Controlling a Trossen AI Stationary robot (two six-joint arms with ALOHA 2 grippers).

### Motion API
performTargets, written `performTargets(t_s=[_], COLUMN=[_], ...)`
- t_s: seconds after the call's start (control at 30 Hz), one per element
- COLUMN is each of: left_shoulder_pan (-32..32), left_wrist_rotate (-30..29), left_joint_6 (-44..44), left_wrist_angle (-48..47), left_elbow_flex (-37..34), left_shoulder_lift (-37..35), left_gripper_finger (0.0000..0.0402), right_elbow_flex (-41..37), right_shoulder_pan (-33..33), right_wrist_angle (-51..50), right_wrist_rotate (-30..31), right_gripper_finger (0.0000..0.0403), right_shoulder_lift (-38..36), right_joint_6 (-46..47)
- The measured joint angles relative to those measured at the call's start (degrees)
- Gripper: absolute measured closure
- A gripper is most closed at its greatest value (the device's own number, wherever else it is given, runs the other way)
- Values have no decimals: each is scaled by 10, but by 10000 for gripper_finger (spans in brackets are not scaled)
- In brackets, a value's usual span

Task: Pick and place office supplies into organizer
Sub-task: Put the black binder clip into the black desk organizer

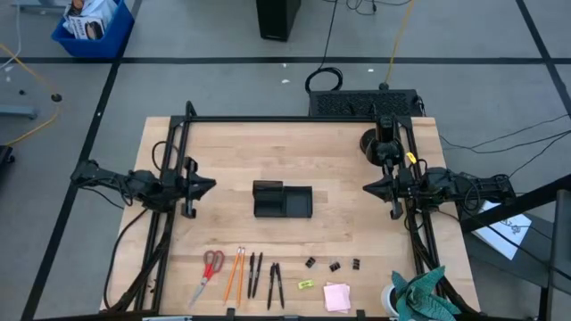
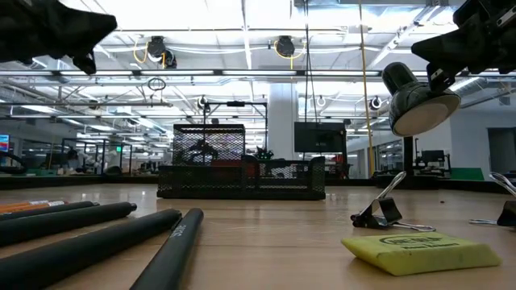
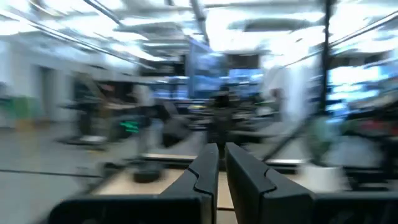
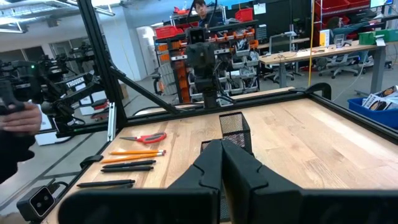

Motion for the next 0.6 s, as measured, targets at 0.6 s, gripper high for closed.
performTargets(t_s=[0.6], left_shoulder_pan=[0], left_wrist_rotate=[-124], left_joint_6=[151], left_wrist_angle=[32], left_elbow_flex=[17], left_shoulder_lift=[0], left_gripper_finger=[364], right_elbow_flex=[3], right_shoulder_pan=[6], right_wrist_angle=[95], right_wrist_rotate=[-17], right_gripper_finger=[384], right_shoulder_lift=[95], right_joint_6=[-62])
